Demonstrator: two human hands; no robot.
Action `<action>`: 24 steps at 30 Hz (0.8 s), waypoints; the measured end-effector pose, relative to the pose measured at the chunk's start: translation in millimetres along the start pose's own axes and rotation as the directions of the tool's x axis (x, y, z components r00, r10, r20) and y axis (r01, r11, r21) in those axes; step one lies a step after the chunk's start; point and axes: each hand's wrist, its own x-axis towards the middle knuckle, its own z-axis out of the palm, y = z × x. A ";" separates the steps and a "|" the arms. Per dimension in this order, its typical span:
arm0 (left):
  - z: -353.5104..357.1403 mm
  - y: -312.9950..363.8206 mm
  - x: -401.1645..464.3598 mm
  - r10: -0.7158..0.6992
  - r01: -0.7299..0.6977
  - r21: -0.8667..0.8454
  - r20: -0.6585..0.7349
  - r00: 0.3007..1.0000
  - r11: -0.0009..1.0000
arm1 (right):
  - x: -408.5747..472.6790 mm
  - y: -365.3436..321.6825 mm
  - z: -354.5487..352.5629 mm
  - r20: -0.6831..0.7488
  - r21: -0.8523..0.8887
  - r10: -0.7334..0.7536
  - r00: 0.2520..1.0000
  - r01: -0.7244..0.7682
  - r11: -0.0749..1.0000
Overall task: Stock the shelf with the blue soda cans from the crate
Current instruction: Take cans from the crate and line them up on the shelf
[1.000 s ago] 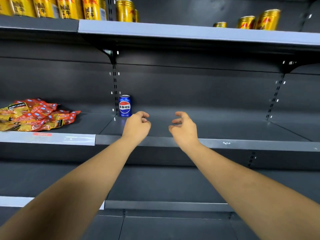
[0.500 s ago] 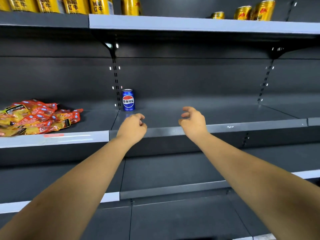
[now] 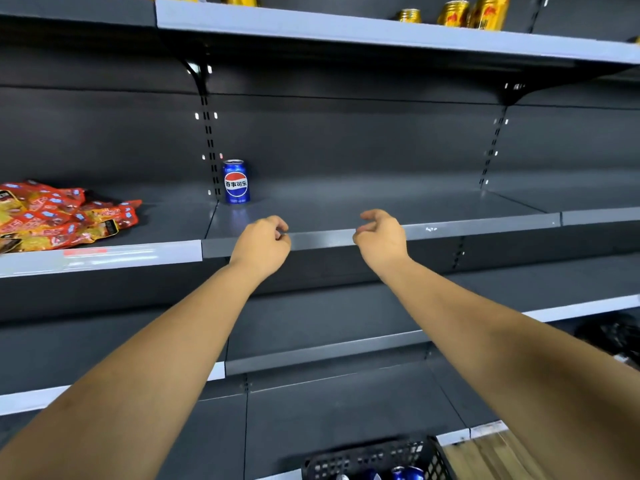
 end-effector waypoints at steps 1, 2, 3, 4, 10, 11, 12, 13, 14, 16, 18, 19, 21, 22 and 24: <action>2.7 2.6 -1.8 0.001 -0.001 0.002 0.007 1.000 1.000 | -0.8 2.6 -2.8 -0.002 0.014 0.008 1.000 -0.008 1.000; 5.8 5.3 -3.5 0.000 0.000 0.004 0.015 1.000 1.000 | -1.5 5.2 -6.1 -0.003 0.021 0.013 1.000 -0.013 1.000; 9.1 8.2 -5.0 0.000 0.000 0.004 0.020 1.000 1.000 | -2.0 8.2 -9.8 -0.003 0.023 0.016 1.000 -0.016 1.000; 12.5 11.4 -6.1 0.003 -0.003 0.004 0.020 1.000 1.000 | -1.9 11.4 -13.4 -0.005 0.025 0.016 1.000 -0.015 1.000; 33.0 33.3 -12.6 -0.002 0.002 -0.054 -0.001 1.000 0.999 | -1.1 32.7 -33.3 -0.001 0.028 0.002 1.000 -0.002 1.000; 36.9 35.8 -13.2 -0.003 0.002 -0.062 -0.011 1.000 0.998 | -0.5 36.3 -35.7 0.000 0.029 0.000 1.000 0.000 1.000; 41.9 37.5 -14.3 -0.004 0.003 -0.068 -0.018 1.000 0.998 | 0.0 41.0 -37.7 0.000 0.028 -0.003 1.000 0.003 1.000; 47.0 38.3 -15.2 -0.005 0.004 -0.072 -0.023 1.000 0.997 | 0.3 46.0 -38.9 -0.001 0.025 -0.007 1.000 0.007 1.000; 52.7 38.2 -16.4 -0.012 0.010 -0.078 -0.026 1.000 0.997 | 0.8 52.0 -39.2 0.000 0.024 -0.011 1.000 0.011 1.000; 65.6 35.3 -21.3 -0.038 0.035 -0.089 -0.032 0.999 0.995 | -1.2 65.4 -38.0 0.013 0.036 -0.009 1.000 0.009 0.999; 79.8 28.6 -29.3 -0.072 0.069 -0.085 -0.028 0.997 0.994 | -5.3 81.8 -34.2 0.035 0.049 -0.009 0.999 0.007 0.999; 86.9 23.9 -33.9 -0.098 0.095 -0.086 -0.028 0.995 0.992 | -8.2 91.0 -31.8 0.047 0.051 -0.009 0.999 0.007 0.999; 101.0 12.0 -43.1 -0.179 0.173 -0.107 -0.049 0.983 0.979 | -15.0 110.8 -25.7 0.073 0.066 0.006 0.997 -0.011 0.998; 108.1 5.3 -47.8 -0.221 0.213 -0.118 -0.063 0.973 0.970 | -18.2 121.3 -21.9 0.087 0.074 0.019 0.996 -0.026 0.997; 122.7 -7.4 -56.5 -0.272 0.262 -0.131 -0.067 0.960 0.956 | -23.5 142.0 -14.4 0.110 0.091 0.043 0.993 -0.053 0.994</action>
